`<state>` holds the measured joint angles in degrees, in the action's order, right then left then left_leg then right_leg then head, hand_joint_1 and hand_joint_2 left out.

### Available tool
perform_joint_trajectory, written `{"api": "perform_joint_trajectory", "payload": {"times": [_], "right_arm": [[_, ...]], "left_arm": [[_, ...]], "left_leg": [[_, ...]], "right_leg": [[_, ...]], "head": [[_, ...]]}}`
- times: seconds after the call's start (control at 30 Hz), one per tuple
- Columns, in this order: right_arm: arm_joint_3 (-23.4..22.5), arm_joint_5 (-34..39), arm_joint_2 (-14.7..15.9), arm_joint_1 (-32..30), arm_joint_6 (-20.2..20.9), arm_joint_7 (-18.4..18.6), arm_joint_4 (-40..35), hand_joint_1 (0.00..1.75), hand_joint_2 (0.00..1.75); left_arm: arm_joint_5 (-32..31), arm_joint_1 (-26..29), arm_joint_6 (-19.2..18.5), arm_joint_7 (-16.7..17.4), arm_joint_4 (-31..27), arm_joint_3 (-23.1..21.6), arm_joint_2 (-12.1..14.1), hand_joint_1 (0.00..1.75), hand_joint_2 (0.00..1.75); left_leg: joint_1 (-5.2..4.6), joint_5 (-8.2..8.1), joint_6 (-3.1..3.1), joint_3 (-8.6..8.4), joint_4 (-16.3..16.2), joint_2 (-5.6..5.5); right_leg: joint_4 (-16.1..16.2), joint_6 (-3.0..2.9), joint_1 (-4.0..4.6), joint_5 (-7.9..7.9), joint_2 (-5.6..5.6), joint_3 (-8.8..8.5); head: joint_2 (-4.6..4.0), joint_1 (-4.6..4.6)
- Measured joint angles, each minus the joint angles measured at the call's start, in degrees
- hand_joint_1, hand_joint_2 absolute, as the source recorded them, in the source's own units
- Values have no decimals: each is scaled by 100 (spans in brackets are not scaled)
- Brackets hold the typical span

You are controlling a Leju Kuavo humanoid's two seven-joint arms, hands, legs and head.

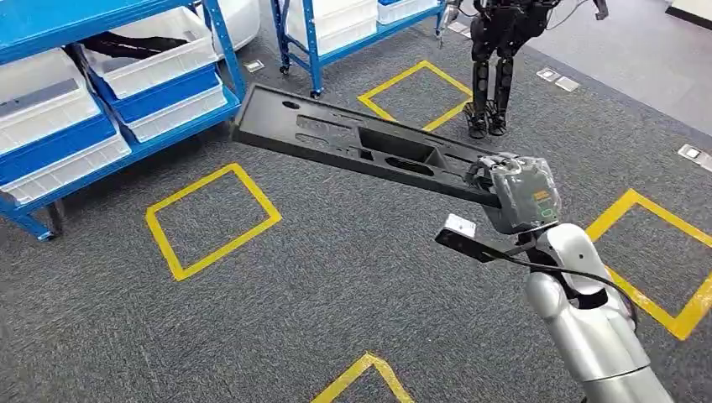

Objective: Take the parts from the cabinet and place them on the table.

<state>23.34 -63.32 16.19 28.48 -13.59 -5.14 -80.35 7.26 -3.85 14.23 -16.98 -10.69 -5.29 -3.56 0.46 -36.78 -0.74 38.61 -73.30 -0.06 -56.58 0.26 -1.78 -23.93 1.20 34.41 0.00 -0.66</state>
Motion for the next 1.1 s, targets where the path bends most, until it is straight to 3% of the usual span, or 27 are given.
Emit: {"api": "perform_joint_trajectory", "payload": {"times": [0.03,0.07,0.13,0.17,0.2,0.27,0.33,0.37,0.4,0.43,0.5,0.53,0.57,0.6,0.63,0.67,0.7,0.73,0.77,0.83,0.87,0.9,0.93,0.97,1.03,1.07,1.1], "right_arm": [[24,-26,-79,14,13,0,22,175,175],[44,-31,-113,21,26,0,31,175,175],[83,-39,-159,59,44,0,57,175,175],[101,-41,-190,78,44,0,61,175,175],[107,-41,-196,95,42,0,61,175,175],[116,-39,-218,144,41,4,63,175,175],[96,-39,-193,145,39,28,61,175,175],[81,-33,-142,135,35,28,59,175,175],[46,-15,-79,135,22,37,52,175,175],[16,11,-37,128,0,41,46,175,175],[-44,57,55,23,-59,42,17,175,175],[-79,83,105,-45,-92,42,-5,175,175],[-114,107,156,-111,-98,50,-40,175,175],[-164,129,219,-168,-105,74,-90,175,175],[-232,142,283,-220,-107,105,-156,175,175],[-313,157,361,-268,-107,116,-236,175,175],[-389,173,420,-299,-109,118,-310,175,175],[-440,179,448,-311,-114,120,-362,175,175],[-492,186,481,-357,-136,120,-419,175,175],[-569,195,573,-469,-144,131,-492,175,175],[-621,195,612,-521,-149,138,-547,175,175],[-669,197,634,-552,-164,140,-601,175,175],[-702,195,663,-572,-164,146,-625,175,175],[-730,197,678,-635,-173,153,-665,175,175],[-826,234,760,-850,-210,197,-802,175,175],[-890,258,829,-966,-219,214,-848,175,175],[-964,286,895,-1059,-245,221,-883,175,175]], "left_arm": [[4,7,7,0,0,11,0,0,175],[4,9,13,2,2,22,2,0,175],[4,8,17,2,0,35,6,0,175],[4,9,17,2,2,35,7,0,175],[4,13,17,4,4,37,9,0,175],[-4,17,2,9,7,35,9,0,175],[-15,21,-57,15,9,35,15,0,175],[-30,13,-87,15,9,35,15,0,175],[-54,20,-105,15,9,33,15,0,175],[-68,35,-105,20,9,33,35,0,175],[-83,107,-105,37,9,35,52,0,175],[-112,126,-107,37,11,35,57,0,175],[-133,138,-105,33,11,33,52,0,175],[-144,143,-107,28,11,33,48,0,175],[-184,144,-107,20,11,31,35,0,175],[-203,143,-109,11,11,28,33,0,175],[-231,145,-112,9,11,28,35,0,175],[-240,156,-114,7,11,26,31,0,175],[-247,157,-114,2,11,24,33,0,175],[-258,152,-118,2,11,17,31,0,175],[-282,146,-120,4,11,9,31,0,175],[-308,145,-122,2,11,2,33,0,175],[-317,156,-122,2,11,-7,33,0,175],[-339,171,-151,4,13,-18,31,0,175],[-426,181,-168,20,17,-48,28,0,175],[-437,193,-171,24,17,-74,28,0,175],[-461,201,-171,26,17,-81,28,0,175]], "left_leg": [[9,-20,-2,98,-205,-6],[17,92,-9,58,-121,-7],[51,612,-18,-396,769,-64],[86,827,-20,-663,1274,-231],[122,797,-11,-787,1537,-566],[82,821,-30,-753,1533,-409],[20,880,-123,-758,1560,-274],[64,950,-214,-755,1628,-180],[30,966,-254,-746,1629,-130],[25,977,-286,-730,1628,-54],[-12,987,-302,-692,1625,131],[-22,990,-306,-682,1624,216],[-29,990,-306,-674,1623,298],[-35,989,-305,-673,1621,369],[-36,986,-300,-676,1621,445],[-38,979,-289,-686,1617,509],[-87,962,-265,-699,1613,574],[-116,943,-226,-690,1605,640],[-139,941,-211,-710,1594,717],[-121,930,-181,-732,1609,856],[-83,880,-123,-704,1571,806],[-69,740,-75,-666,1426,445],[-54,502,-63,-541,1108,186],[-40,229,-54,-341,630,54],[-29,-79,-49,5,-147,7],[-28,-36,-53,37,-221,6],[-26,127,-67,-51,-36,2]], "right_leg": [[-1,2,10,12,84,14],[-3,0,10,24,156,20],[-17,40,-5,51,315,26],[-29,57,-7,61,382,31],[-42,88,22,77,430,62],[-34,171,47,132,537,139],[24,287,58,209,687,178],[-49,282,69,171,542,250],[-231,262,76,43,216,329],[-617,228,79,-177,41,506],[-1678,225,62,-603,-36,968],[-1928,264,60,-670,-41,1057],[-1883,305,58,-646,-50,999],[-1596,354,52,-545,-69,791],[-1097,401,50,-398,-137,486],[-490,435,51,-244,-326,117],[-27,389,84,-221,-744,-131],[-34,325,172,-169,-695,-188],[-32,252,150,-143,-576,-128],[-32,208,165,-132,-436,-103],[3,133,40,-88,-348,-117],[3,104,42,-76,-269,-91],[1,32,41,-58,-213,-78],[1,10,46,-44,-138,-61],[-1,-6,65,-32,19,-42],[-4,-3,68,-30,101,-41],[-13,1,68,-27,176,-41]], "head": [[0,0],[0,0],[0,-2],[0,-2],[0,4],[0,13],[0,7],[0,15],[0,20],[0,66],[0,68],[0,79],[0,70],[0,77],[0,74],[0,77],[0,96],[0,85],[0,55],[0,63],[0,72],[0,52],[0,48],[0,46],[0,39],[0,39],[0,37]]}}
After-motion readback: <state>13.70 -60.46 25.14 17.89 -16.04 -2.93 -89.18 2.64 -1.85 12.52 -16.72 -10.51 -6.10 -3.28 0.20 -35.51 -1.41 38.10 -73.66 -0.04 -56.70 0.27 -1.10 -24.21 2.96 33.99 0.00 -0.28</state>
